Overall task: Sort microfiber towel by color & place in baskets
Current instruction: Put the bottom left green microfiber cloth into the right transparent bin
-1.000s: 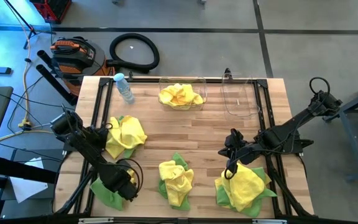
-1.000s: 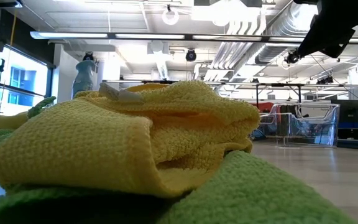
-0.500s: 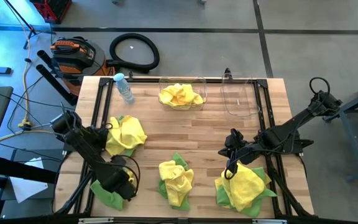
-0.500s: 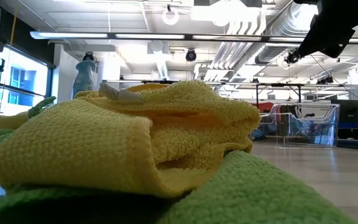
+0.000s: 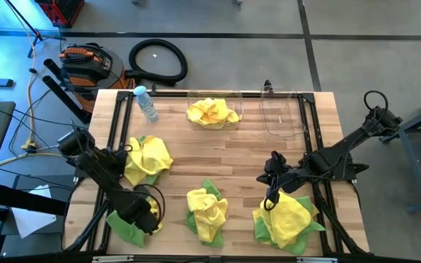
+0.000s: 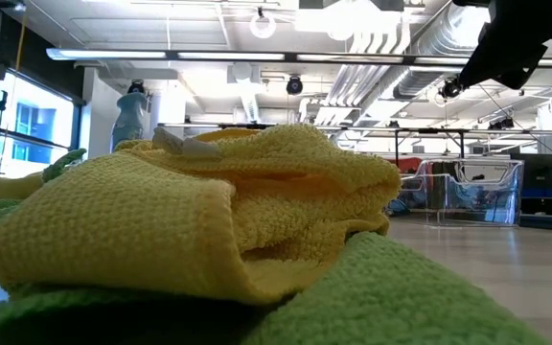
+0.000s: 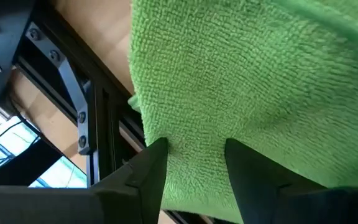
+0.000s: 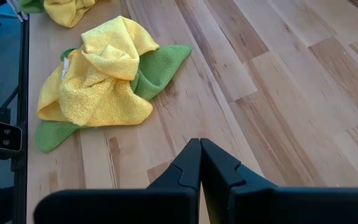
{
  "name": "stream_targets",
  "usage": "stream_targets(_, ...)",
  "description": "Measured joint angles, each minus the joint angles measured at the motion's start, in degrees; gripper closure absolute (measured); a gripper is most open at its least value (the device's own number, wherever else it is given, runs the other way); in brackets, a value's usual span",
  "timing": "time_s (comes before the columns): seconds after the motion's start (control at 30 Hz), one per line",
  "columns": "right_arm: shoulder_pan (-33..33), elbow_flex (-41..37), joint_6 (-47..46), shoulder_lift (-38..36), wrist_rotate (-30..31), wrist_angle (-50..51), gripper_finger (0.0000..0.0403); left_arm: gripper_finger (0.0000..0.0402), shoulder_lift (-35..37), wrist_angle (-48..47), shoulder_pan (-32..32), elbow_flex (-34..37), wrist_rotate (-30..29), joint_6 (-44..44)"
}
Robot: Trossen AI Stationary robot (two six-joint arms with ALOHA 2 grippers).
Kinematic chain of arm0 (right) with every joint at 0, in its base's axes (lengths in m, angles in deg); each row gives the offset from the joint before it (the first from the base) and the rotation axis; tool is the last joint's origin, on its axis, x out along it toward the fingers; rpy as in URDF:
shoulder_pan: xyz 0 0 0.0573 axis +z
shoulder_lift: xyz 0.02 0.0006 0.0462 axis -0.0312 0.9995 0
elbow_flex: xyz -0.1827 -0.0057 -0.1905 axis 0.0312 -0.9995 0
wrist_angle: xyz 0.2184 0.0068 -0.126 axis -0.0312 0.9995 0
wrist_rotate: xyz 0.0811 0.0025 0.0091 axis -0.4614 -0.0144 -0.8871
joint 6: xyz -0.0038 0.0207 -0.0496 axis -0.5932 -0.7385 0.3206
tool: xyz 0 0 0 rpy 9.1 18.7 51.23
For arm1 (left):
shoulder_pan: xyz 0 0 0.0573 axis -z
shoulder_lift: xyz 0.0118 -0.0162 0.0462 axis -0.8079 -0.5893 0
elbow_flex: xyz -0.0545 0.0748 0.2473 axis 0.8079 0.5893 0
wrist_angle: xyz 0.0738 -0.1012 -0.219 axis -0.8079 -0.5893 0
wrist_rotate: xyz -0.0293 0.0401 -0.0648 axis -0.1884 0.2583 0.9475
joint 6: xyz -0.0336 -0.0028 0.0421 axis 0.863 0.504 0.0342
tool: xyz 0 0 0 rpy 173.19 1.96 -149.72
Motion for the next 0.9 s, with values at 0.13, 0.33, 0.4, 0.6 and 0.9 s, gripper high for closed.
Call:
stream_targets(0.13, 0.0, 0.0, 0.0, 0.0, 0.4, 0.0, 0.0401, 0.0283, 0.0, 3.9, 0.0, 3.2, 2.0, -1.7)
stream_targets(0.33, 0.0, 0.0, 0.3, 0.0, 0.6, 0.0, 0.0401, 0.0391, 0.0, 5.5, 0.0, 4.1, 4.7, -0.3)
stream_targets(0.4, 0.0, 0.0, 0.4, 0.0, 0.6, 0.0, 0.0401, 0.0392, 0.2, 4.8, 0.0, 3.6, 4.9, -0.1)
stream_targets(0.6, 0.0, 0.0, 0.4, 0.0, 0.5, 0.0, 0.0401, 0.0400, 3.1, -3.6, 0.0, -1.9, 5.4, 1.7)
stream_targets(0.9, 0.0, 0.0, 0.4, 0.0, 0.5, 0.0, 0.0401, 0.0401, 9.3, -17.1, -0.1, -18.2, -5.2, 8.6)
